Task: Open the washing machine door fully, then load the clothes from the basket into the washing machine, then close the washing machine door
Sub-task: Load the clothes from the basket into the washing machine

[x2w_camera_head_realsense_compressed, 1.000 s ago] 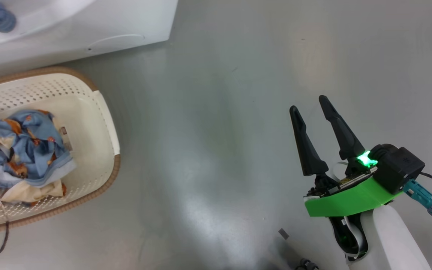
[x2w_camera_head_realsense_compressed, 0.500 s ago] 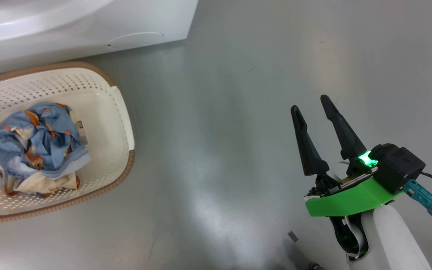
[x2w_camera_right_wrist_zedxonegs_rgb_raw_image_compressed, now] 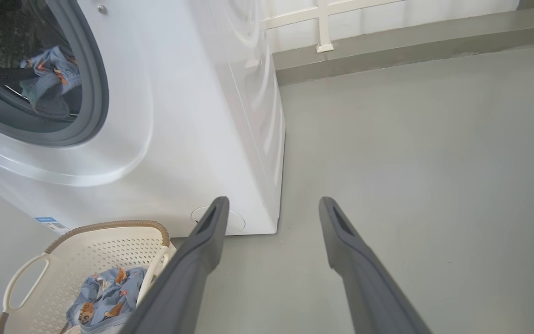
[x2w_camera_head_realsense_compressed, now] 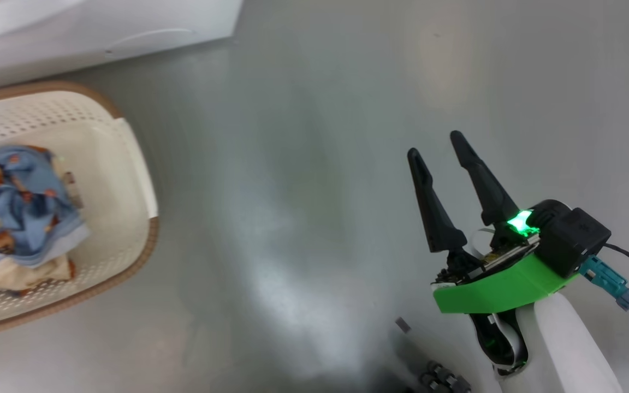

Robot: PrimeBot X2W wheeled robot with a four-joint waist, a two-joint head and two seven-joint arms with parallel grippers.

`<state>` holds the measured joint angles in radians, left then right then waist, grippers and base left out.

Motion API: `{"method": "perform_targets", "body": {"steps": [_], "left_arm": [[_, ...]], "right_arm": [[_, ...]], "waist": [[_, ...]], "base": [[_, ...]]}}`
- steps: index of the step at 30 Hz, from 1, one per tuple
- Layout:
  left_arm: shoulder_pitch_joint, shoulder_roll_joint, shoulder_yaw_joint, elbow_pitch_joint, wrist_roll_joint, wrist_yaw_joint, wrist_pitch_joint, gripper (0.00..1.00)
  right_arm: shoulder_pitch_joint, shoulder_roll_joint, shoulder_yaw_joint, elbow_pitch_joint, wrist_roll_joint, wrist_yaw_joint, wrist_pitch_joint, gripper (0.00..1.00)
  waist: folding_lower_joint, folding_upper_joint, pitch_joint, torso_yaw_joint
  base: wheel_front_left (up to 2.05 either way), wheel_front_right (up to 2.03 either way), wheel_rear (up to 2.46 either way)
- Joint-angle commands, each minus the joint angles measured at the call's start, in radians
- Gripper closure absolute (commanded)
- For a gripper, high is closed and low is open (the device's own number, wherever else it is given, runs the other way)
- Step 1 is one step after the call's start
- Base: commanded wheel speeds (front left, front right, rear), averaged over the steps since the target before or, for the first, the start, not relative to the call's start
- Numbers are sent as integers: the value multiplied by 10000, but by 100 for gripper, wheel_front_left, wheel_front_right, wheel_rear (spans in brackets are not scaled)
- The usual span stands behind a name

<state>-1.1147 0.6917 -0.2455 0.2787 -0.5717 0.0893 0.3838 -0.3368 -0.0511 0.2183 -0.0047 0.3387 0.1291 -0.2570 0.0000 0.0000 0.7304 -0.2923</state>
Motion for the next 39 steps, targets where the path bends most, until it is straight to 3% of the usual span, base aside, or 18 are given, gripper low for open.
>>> {"method": "perform_targets", "body": {"steps": [1,12,24,25,27,39], "left_arm": [[-471,714,222,55,320,4,-145,100],[-3032,1104,-333,1955,1740,-359,-1496,100],[-4606,811,-624,3798,2251,-503,-2893,100],[-4691,750,-597,3974,2206,-483,-2934,82],[-4821,659,-649,4293,2198,-514,-2971,0],[-5114,136,-856,5270,2039,-733,-3638,0]], "right_arm": [[-18,9,283,-275,239,16,-47,0],[-264,9,796,-425,699,16,-47,0],[-376,9,1016,-478,949,16,-47,0],[-380,9,1016,-473,959,16,-47,0],[-393,9,1010,-467,966,16,-47,0],[-474,9,834,-424,750,16,-47,0]], "waist": [[0,0,418,-450],[0,0,1339,-1372],[0,0,1745,-1679],[0,0,1758,-1675],[0,0,1773,-1650],[0,0,1491,-1217]], "base": [[0,0,0],[0,0,0],[0,0,0],[0,0,0],[0,0,0],[0,0,0]]}}
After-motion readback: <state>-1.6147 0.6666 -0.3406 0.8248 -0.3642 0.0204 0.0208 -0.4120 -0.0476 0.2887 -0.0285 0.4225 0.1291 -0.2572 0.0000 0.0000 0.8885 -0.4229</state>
